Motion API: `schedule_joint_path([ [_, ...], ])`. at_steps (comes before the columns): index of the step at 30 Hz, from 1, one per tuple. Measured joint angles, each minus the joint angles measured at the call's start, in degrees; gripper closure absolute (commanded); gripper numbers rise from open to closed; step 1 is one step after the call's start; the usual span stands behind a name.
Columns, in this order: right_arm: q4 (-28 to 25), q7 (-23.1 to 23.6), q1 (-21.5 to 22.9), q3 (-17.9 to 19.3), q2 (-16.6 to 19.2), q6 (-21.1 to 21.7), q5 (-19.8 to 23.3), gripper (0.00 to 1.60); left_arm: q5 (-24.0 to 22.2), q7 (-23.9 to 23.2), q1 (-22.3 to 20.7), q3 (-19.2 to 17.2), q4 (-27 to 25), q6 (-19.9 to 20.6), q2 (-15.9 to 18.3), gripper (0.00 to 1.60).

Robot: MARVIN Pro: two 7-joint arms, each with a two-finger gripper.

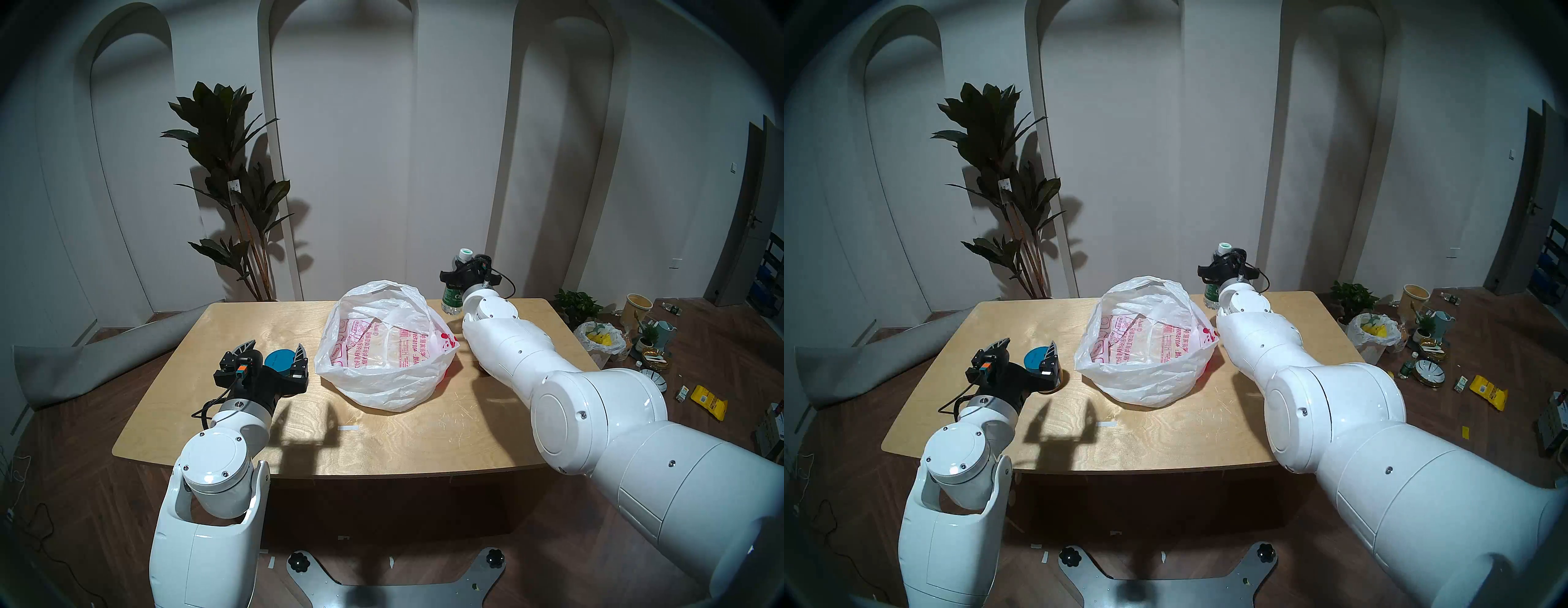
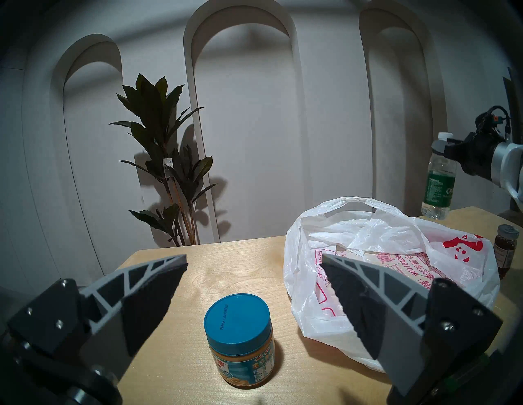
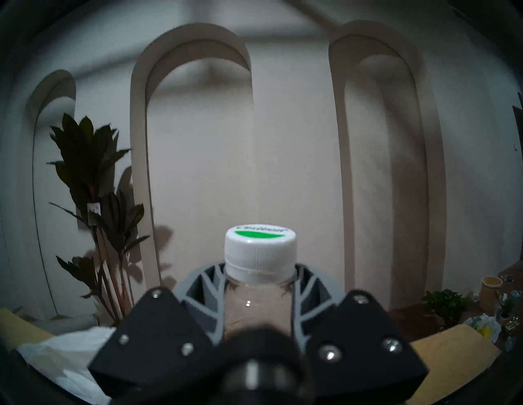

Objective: Bag the groceries: heavy items first, fragile items on top

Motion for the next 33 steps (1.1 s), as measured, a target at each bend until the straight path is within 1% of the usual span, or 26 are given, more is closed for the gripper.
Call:
schedule_joint_path([
  [6, -3.0, 2.0, 0.0, 0.3, -2.0, -2.9, 1.1, 1.6, 0.0, 0.0, 0.0, 0.0, 0.0, 0.0, 0.0, 0.0],
  [11, -6.1, 3.9, -1.4, 0.5, -3.6, -4.5, 2.0, 1.6, 0.0, 0.0, 0.0, 0.0, 0.0, 0.0, 0.0, 0.0],
  [16, -9.6, 5.6, -5.1, -0.1, -4.6, -4.9, 2.3, 1.6, 0.0, 0.0, 0.0, 0.0, 0.0, 0.0, 0.0, 0.0],
  [21, -12.2, 6.3, -8.9, -0.8, -5.0, -4.9, 2.2, 1.6, 0.0, 0.0, 0.0, 0.0, -0.1, 0.0, 0.0, 0.0],
  [29, -16.7, 6.4, -14.4, -1.7, -4.6, -4.8, 1.2, 1.6, 0.0, 0.0, 0.0, 0.0, -0.1, 0.0, 0.0, 0.0],
  [33, -19.1, 6.4, -16.9, -2.0, -4.0, -3.8, 0.5, 1.6, 0.0, 0.0, 0.0, 0.0, -0.1, 0.0, 0.0, 0.0],
])
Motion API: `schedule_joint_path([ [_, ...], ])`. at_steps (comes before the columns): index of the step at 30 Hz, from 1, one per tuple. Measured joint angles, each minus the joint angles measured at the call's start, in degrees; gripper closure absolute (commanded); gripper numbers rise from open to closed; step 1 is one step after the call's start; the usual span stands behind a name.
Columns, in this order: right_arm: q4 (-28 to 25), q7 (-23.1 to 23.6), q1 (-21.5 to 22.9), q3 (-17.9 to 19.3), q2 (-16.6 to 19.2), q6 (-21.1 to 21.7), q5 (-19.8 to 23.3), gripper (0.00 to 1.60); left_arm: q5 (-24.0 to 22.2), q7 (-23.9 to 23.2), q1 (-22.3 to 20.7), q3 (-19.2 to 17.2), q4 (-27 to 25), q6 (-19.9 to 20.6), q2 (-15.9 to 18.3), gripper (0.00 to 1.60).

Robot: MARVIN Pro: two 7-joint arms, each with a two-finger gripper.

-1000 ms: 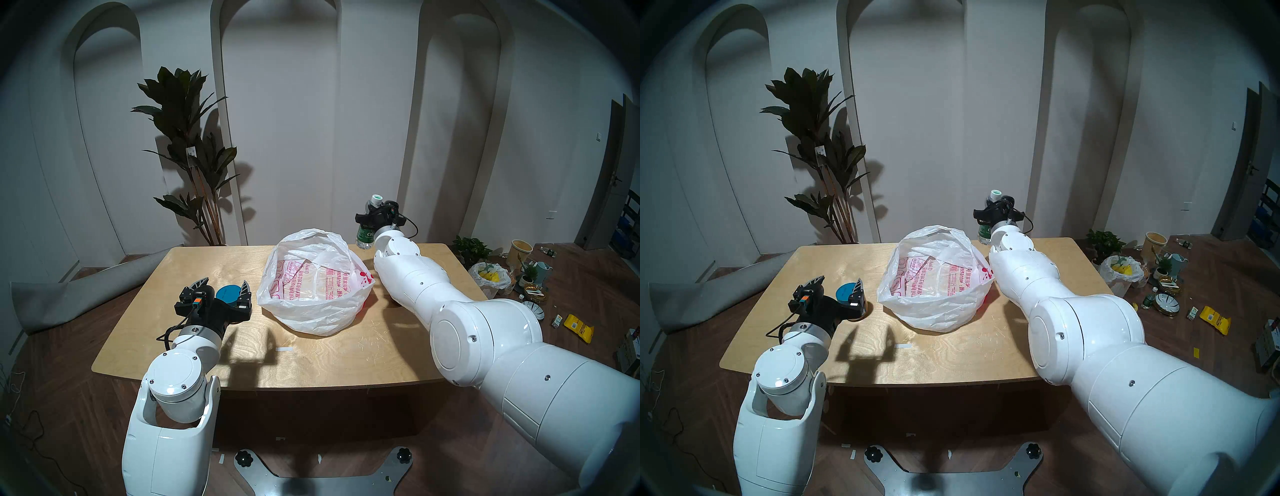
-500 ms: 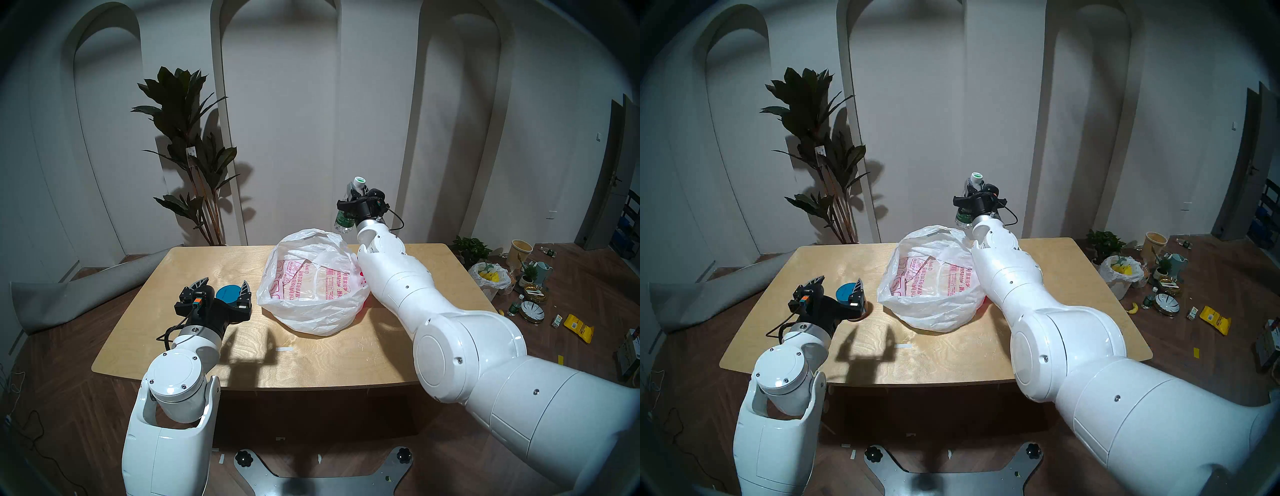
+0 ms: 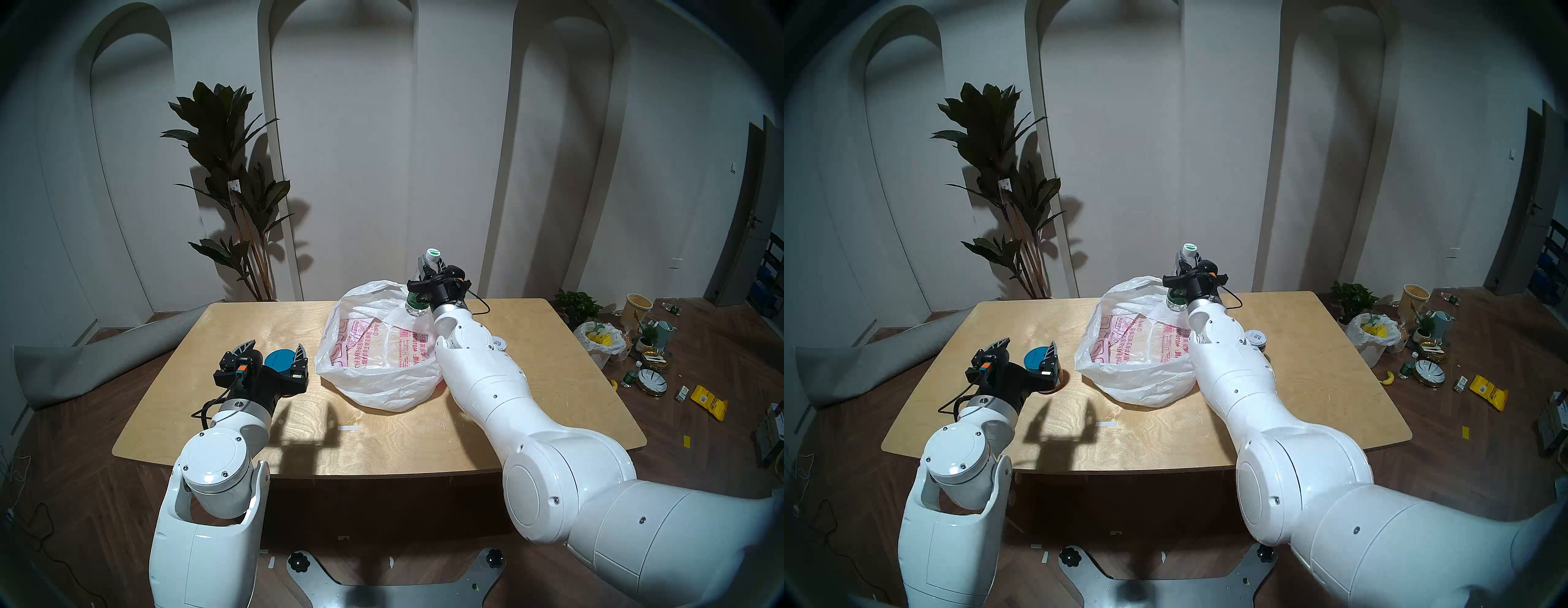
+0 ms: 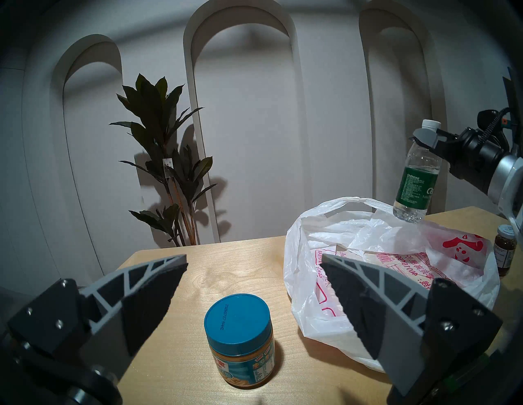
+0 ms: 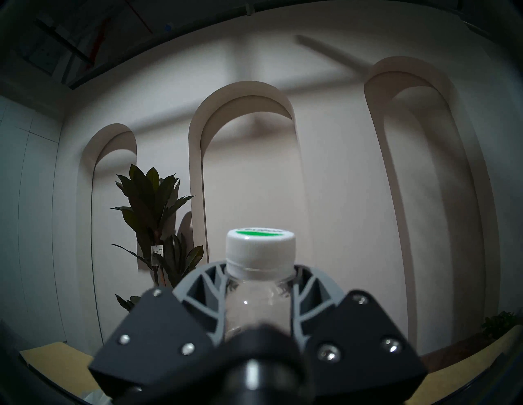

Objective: Bag the groceries: heavy items first, fragile items on top

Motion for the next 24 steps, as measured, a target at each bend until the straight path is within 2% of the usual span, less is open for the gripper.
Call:
schedule_joint_path([
  [15, -8.7, -1.8, -9.7, -2.2, 1.7, 10.4, -3.6, 1.6, 0.0, 0.0, 0.0, 0.0, -0.1, 0.0, 0.0, 0.0],
  [24, -14.2, -3.6, -12.4, -3.8, 1.8, 14.8, -5.9, 1.6, 0.0, 0.0, 0.1, 0.0, -0.2, 0.0, 0.0, 0.0],
])
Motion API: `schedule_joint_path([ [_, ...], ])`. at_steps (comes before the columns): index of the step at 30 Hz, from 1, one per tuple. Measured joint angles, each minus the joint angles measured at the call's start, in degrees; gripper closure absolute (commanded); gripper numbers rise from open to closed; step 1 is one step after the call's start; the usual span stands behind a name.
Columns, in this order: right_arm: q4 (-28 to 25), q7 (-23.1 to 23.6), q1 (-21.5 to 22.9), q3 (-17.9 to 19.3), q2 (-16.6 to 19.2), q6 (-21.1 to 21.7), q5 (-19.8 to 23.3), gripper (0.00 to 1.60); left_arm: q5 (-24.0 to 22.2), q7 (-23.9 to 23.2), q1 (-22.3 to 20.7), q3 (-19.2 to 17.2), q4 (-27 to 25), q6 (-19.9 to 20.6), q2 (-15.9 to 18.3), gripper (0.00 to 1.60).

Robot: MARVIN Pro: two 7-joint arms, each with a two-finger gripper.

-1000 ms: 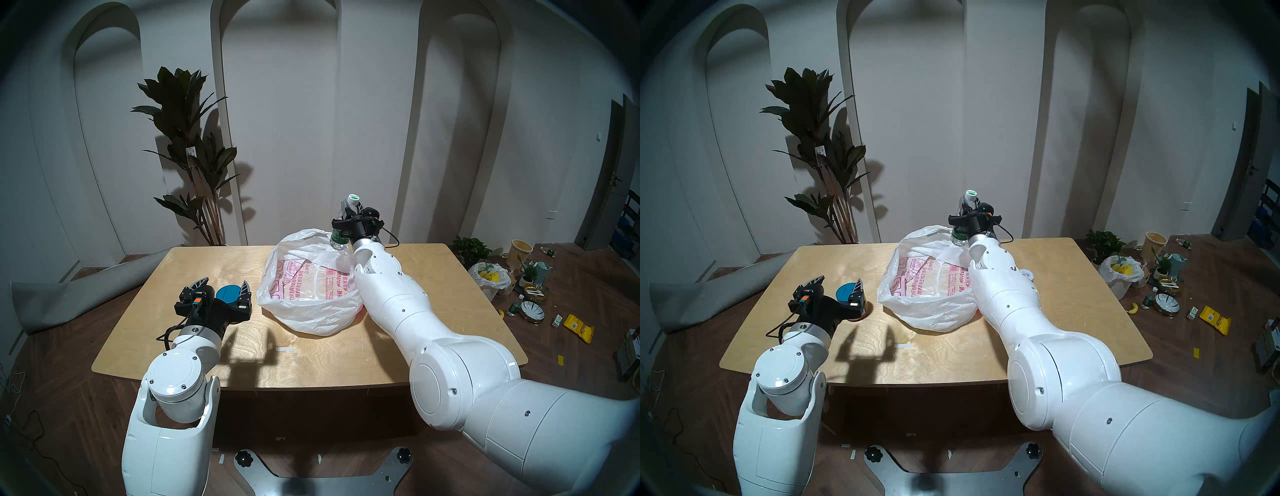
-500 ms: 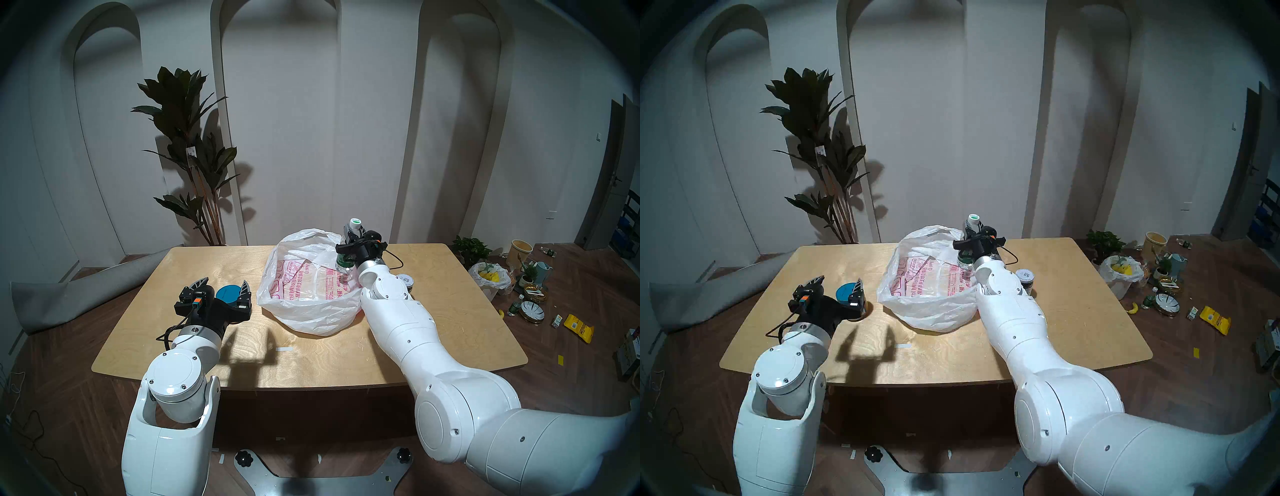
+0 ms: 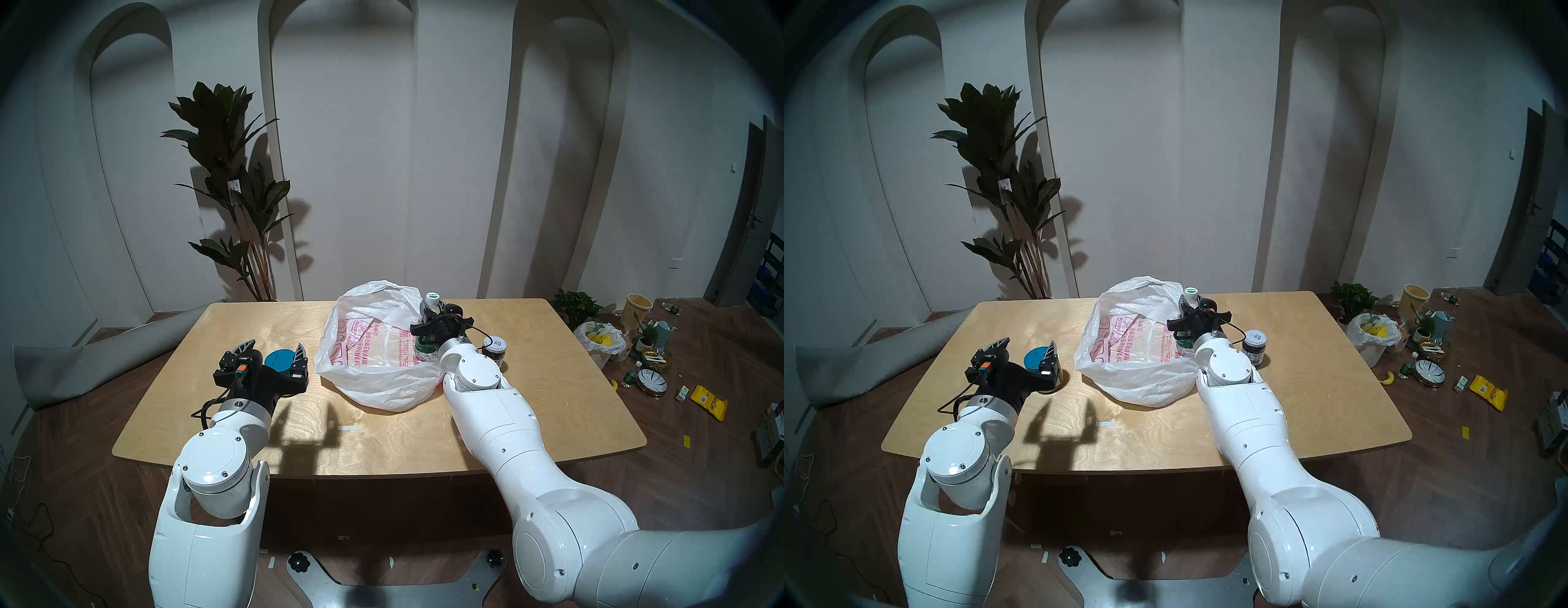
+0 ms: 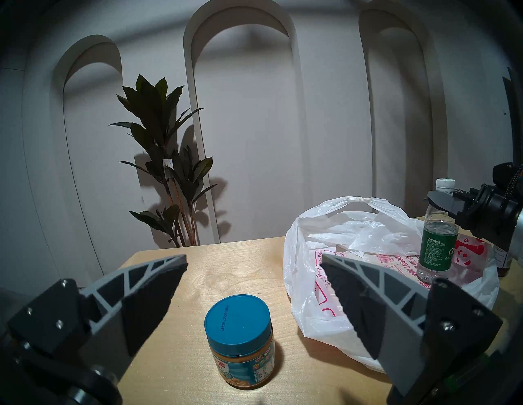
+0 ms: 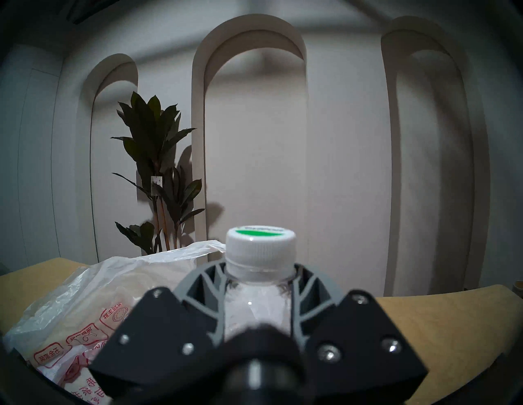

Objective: Bag the groceries: heavy items first, fragile items on top

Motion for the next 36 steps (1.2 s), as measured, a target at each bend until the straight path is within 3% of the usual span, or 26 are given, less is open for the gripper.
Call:
schedule_joint_path([
  [14, -3.8, -0.7, -1.9, -1.0, -0.5, 3.3, -0.4, 1.6, 0.0, 0.0, 0.0, 0.0, 0.0, 0.0, 0.0, 0.0],
  [25, -2.3, -1.5, -1.2, -2.9, -2.4, 3.1, 0.0, 1.6, 0.0, 0.0, 0.0, 0.0, 0.0, 0.0, 0.0, 0.0],
  [36, -0.5, -2.6, -0.6, -3.6, -2.1, 0.6, -1.3, 1.6, 0.0, 0.0, 0.0, 0.0, 0.0, 0.0, 0.0, 0.0],
])
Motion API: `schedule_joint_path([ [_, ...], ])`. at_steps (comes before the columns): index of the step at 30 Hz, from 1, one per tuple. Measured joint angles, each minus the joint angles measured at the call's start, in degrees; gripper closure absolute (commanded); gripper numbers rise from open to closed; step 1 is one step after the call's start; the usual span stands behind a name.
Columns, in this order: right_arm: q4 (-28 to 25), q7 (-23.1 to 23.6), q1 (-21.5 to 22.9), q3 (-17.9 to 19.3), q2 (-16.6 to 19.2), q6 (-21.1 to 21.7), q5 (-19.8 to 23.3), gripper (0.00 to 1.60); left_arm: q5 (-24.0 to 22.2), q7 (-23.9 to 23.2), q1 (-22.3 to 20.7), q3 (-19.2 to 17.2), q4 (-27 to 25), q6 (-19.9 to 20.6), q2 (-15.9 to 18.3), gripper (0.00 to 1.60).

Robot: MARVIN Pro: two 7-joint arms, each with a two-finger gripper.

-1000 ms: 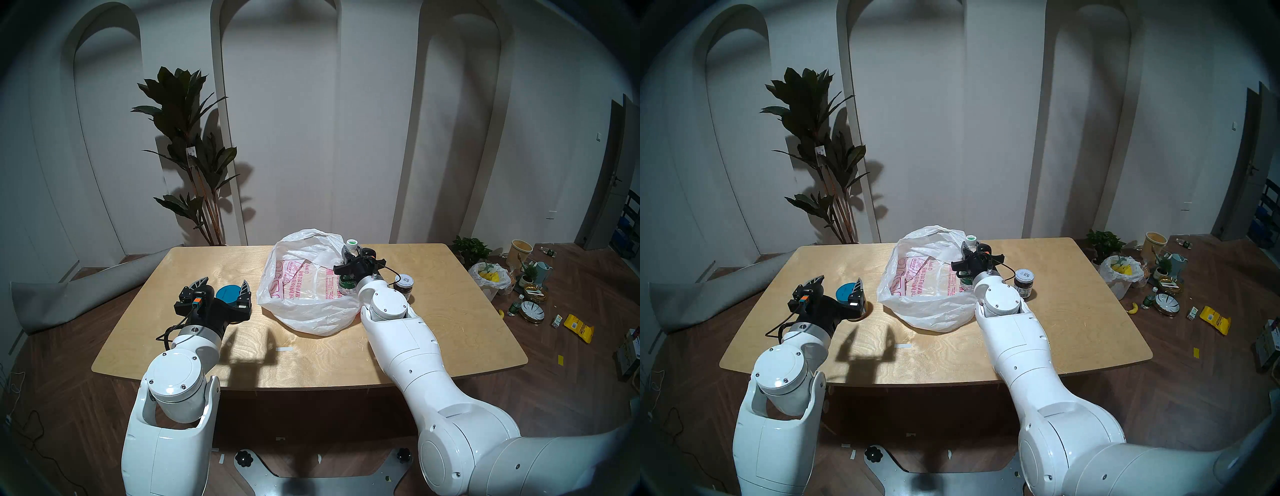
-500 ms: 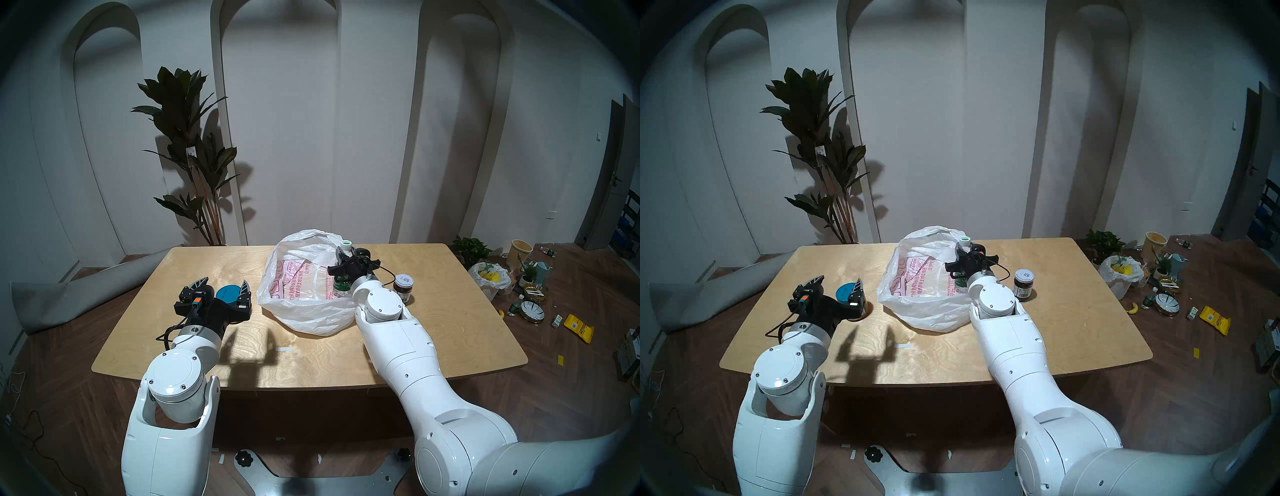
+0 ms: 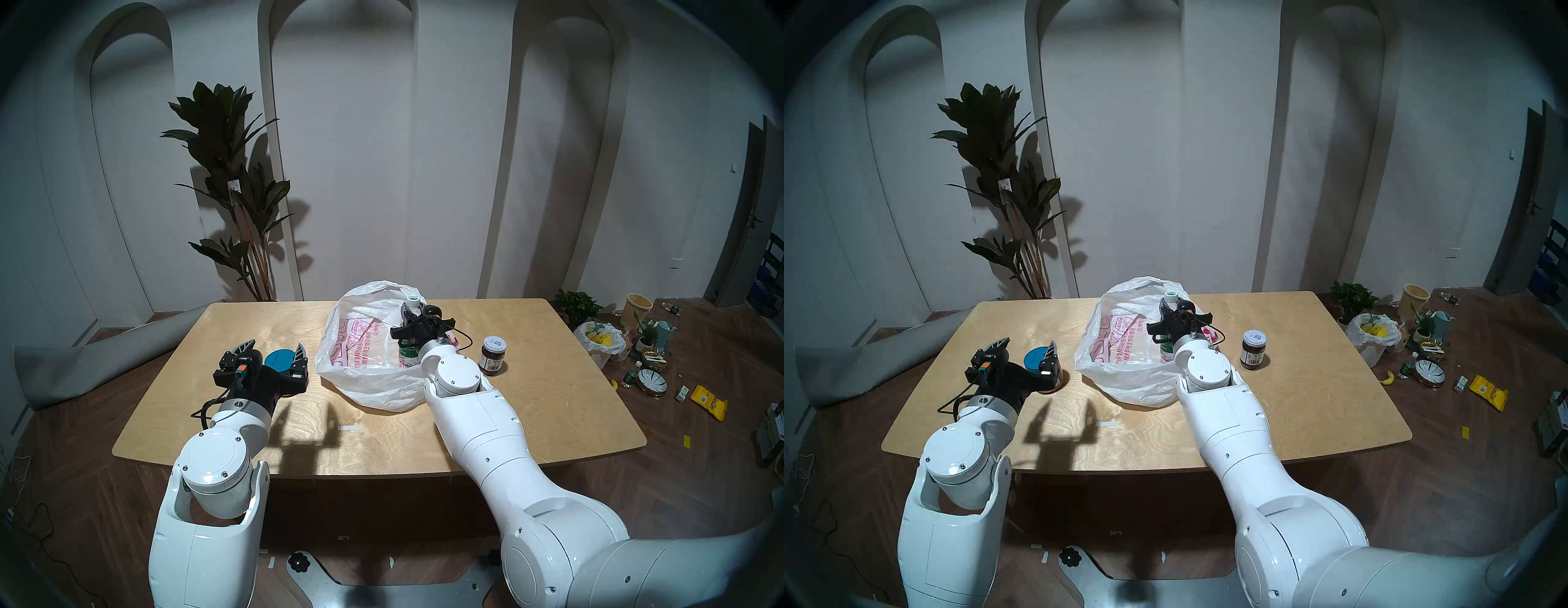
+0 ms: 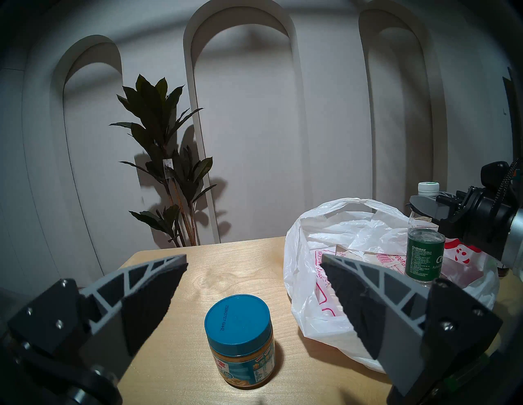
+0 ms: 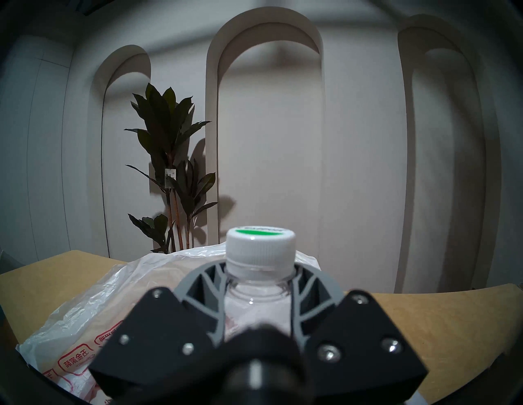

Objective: Bag the groceries: heavy items first, fragile items on top

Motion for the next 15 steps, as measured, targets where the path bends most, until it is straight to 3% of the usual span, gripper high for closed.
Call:
schedule_joint_path([
  [2, 0.2, -0.1, 0.1, 0.1, 0.3, -0.3, -0.1, 1.6, 0.0, 0.0, 0.0, 0.0, 0.0, 0.0, 0.0, 0.0],
  [3, 0.3, -0.1, 0.1, 0.1, 0.5, -0.4, -0.2, 0.97, 0.0, 0.0, 0.0, 0.0, 0.0, 0.0, 0.0, 0.0],
  [4, 0.3, -0.1, 0.1, 0.2, 0.6, -0.4, -0.3, 0.08, 0.0, 0.0, 0.0, 0.0, 0.0, 0.0, 0.0, 0.0],
  [5, 0.2, -0.1, 0.2, 0.3, 0.8, -0.4, -0.3, 0.0, 0.0, 0.0, 0.0, 0.0, 0.0, 0.0, 0.0, 0.0],
  [15, -0.3, 0.6, 0.2, 1.7, 2.3, 1.6, -0.1, 0.0, 0.0, 0.0, 0.0, 0.0, 0.0, 0.0, 0.0, 0.0],
])
